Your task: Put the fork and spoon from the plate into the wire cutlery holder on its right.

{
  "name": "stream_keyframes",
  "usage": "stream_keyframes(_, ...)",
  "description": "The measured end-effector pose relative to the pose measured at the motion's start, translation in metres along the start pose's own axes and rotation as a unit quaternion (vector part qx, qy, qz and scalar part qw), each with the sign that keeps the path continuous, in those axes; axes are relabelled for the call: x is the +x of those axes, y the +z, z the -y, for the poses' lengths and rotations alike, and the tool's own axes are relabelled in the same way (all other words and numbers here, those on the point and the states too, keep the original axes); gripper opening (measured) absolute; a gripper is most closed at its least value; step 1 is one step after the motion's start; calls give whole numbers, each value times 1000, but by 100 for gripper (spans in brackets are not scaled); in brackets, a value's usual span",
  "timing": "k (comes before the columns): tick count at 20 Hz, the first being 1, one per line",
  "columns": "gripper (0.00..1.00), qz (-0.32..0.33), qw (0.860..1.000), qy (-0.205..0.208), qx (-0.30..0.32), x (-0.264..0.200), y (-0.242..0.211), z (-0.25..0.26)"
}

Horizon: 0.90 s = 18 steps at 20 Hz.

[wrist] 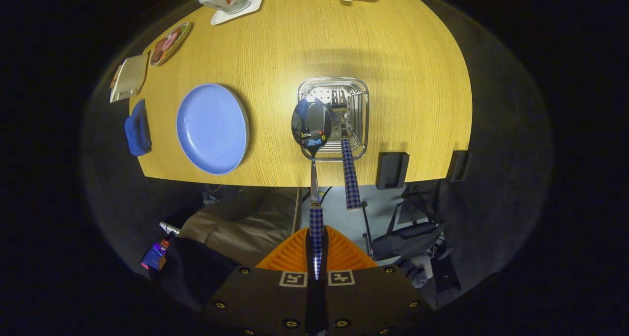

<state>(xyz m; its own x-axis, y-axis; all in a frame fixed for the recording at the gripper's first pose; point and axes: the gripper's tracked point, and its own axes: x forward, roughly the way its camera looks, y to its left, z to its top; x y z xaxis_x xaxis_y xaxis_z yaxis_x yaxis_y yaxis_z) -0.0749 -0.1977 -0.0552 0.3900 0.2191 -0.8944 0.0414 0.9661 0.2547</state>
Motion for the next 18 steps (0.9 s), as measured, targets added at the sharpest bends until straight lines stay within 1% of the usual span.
stream_keyframes(9,1,-31,999,1,18,7,14,3)
stream_keyframes(18,1,-64,998,-4,20,19,19,11)
